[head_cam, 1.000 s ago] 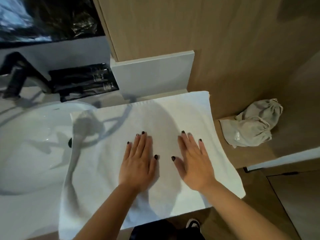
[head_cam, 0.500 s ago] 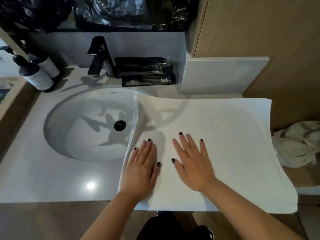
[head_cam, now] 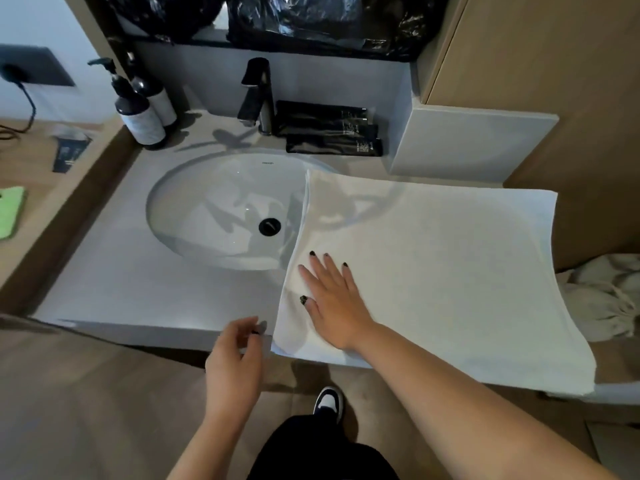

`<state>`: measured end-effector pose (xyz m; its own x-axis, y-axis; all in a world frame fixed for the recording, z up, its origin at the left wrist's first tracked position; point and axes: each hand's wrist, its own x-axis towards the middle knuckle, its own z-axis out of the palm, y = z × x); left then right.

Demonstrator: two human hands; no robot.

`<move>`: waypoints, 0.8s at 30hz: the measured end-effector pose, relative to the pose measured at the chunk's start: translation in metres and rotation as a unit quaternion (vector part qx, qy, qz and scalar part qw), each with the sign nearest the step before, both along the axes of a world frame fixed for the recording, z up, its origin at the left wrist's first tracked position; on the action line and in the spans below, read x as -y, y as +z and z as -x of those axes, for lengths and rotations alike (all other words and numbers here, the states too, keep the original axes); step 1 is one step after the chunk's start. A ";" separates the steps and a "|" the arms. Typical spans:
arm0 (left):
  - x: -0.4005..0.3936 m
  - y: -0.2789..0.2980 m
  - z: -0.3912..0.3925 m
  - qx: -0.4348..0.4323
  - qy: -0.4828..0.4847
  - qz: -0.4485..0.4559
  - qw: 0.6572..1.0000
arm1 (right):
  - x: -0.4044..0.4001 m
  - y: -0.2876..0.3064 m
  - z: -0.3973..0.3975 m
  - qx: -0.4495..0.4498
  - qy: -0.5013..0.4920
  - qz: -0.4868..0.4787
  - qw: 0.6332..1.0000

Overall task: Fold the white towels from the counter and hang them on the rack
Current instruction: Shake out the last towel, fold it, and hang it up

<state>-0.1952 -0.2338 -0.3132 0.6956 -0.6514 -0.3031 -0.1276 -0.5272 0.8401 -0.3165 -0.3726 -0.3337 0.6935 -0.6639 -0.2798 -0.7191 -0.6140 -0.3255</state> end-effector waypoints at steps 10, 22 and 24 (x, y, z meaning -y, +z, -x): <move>-0.009 -0.005 -0.001 -0.136 -0.071 -0.032 0.988 | -0.010 0.016 -0.009 -0.103 -0.042 -0.025 0.993; 0.017 -0.007 -0.021 -0.233 -0.206 -0.101 0.945 | -0.015 0.029 -0.016 -0.119 -0.108 -0.080 0.984; 0.016 -0.008 -0.023 -0.202 -0.254 -0.111 0.939 | -0.018 0.028 -0.015 -0.119 -0.108 -0.068 0.985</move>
<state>-0.1718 -0.2494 -0.3216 0.1109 -0.7572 -0.6437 -0.1048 -0.6530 0.7501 -0.3018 -0.3544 -0.3058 0.4444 -0.7337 -0.5140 -0.8938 -0.4013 -0.2000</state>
